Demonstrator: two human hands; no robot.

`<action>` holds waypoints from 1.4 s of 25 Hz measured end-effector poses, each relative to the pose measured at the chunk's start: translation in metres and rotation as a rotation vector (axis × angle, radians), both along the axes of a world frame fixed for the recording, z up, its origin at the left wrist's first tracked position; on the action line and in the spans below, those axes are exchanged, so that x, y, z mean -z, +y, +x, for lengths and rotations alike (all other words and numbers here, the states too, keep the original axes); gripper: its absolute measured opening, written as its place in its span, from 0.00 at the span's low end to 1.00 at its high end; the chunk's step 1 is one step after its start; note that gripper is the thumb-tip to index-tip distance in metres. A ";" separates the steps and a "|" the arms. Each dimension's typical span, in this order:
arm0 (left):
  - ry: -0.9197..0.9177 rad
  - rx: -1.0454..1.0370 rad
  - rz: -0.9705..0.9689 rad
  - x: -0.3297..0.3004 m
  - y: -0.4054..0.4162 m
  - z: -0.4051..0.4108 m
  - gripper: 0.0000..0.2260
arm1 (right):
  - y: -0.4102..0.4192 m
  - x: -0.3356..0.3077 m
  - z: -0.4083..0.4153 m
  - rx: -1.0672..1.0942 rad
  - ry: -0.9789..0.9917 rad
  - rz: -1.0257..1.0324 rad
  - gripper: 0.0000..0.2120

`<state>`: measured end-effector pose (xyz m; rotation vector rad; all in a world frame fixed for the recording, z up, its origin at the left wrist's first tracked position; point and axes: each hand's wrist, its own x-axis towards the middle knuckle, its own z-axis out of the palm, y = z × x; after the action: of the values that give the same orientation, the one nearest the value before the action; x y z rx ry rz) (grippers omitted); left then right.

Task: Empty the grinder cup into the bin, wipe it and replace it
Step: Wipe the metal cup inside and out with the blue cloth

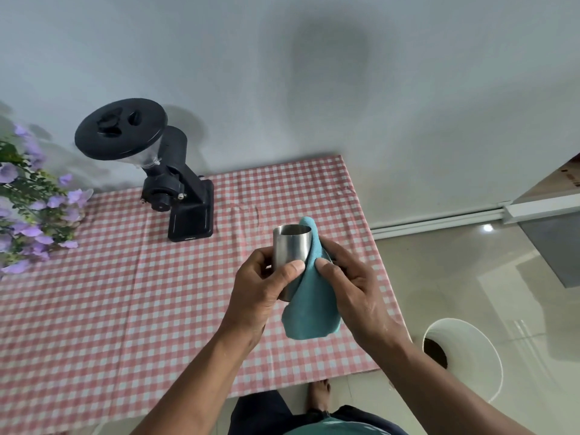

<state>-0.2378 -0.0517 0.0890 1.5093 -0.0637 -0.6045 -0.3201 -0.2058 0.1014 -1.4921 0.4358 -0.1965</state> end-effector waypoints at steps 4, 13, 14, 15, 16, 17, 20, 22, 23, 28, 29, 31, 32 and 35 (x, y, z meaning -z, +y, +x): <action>0.047 0.096 -0.035 0.001 0.006 -0.004 0.22 | -0.004 -0.008 0.012 0.045 0.007 0.134 0.14; -0.117 -0.005 0.088 -0.004 0.023 0.005 0.25 | -0.017 -0.012 -0.002 0.059 0.019 -0.014 0.09; -0.157 0.011 0.122 -0.006 0.024 0.005 0.26 | -0.021 -0.017 0.001 0.077 -0.040 -0.053 0.09; -0.195 0.029 0.153 -0.008 0.025 0.006 0.27 | -0.025 -0.025 0.005 0.065 -0.100 -0.113 0.11; -0.232 0.045 0.180 -0.012 0.026 0.007 0.27 | -0.028 -0.032 0.008 0.015 -0.145 -0.192 0.13; -0.269 0.063 0.200 -0.016 0.026 0.008 0.26 | -0.030 -0.038 0.011 -0.072 -0.155 -0.299 0.15; -0.384 0.145 0.249 -0.026 0.029 0.014 0.25 | -0.031 -0.047 0.015 -0.340 -0.104 -0.727 0.23; -0.433 0.168 0.249 -0.030 0.032 0.015 0.24 | -0.035 -0.050 0.018 -0.412 -0.118 -0.877 0.23; -0.437 0.174 0.234 -0.030 0.033 0.014 0.24 | -0.038 -0.052 0.020 -0.440 -0.123 -0.915 0.23; -0.441 0.236 0.194 -0.031 0.037 0.014 0.25 | -0.050 -0.052 0.023 -0.543 -0.184 -1.046 0.19; -0.426 0.262 0.196 -0.032 0.038 0.015 0.26 | -0.050 -0.050 0.023 -0.542 -0.213 -1.074 0.17; -0.456 0.290 0.266 -0.034 0.036 0.015 0.27 | -0.047 -0.045 0.022 -0.499 -0.258 -1.116 0.14; -0.538 0.267 0.338 -0.035 0.033 0.013 0.29 | -0.045 -0.042 0.022 -0.459 -0.266 -1.113 0.14; -0.839 0.155 0.466 -0.037 0.019 0.009 0.29 | -0.035 -0.038 0.019 -0.355 -0.252 -1.062 0.13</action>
<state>-0.2287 -0.0322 0.1258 2.1419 -0.7304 -0.0614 -0.3007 -0.2409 0.1394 -2.5076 -0.2048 -0.3570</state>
